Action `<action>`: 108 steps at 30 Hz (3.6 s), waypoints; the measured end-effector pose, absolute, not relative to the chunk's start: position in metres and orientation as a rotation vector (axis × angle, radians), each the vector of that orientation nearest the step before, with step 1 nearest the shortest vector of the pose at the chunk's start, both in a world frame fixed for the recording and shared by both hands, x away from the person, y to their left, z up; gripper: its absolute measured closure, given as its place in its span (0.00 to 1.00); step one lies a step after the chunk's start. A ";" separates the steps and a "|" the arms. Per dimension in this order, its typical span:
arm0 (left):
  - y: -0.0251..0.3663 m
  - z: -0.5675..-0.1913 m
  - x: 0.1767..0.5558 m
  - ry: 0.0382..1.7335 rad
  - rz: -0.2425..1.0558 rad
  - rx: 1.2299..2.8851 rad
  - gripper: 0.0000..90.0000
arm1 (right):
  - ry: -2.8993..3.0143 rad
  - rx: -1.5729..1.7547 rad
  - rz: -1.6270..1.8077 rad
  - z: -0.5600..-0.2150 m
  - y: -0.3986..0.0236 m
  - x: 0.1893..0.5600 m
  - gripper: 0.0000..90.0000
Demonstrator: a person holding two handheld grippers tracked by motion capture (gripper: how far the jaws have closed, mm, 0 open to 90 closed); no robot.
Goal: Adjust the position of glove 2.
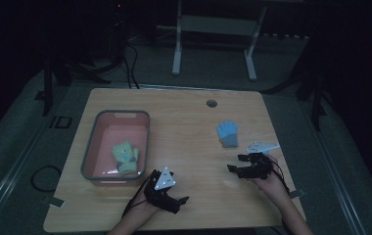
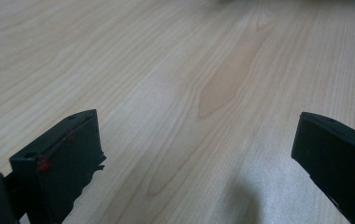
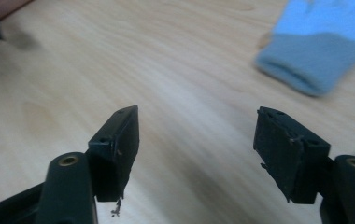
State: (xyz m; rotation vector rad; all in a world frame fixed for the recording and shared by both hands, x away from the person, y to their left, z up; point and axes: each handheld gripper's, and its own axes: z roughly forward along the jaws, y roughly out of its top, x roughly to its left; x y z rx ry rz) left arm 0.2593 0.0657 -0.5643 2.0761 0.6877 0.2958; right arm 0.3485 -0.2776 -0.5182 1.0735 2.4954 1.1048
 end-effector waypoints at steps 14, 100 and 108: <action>0.064 -0.567 0.258 0.667 0.309 2.086 0.02 | 2.352 1.100 1.069 -0.504 -0.281 0.378 0.49; 0.067 -0.567 0.258 0.657 0.297 2.088 0.02 | 2.336 1.176 1.115 -0.507 -0.188 0.333 0.97; 0.066 -0.567 0.257 0.650 0.303 2.098 0.02 | 2.368 1.202 1.014 -0.539 -0.184 0.343 0.97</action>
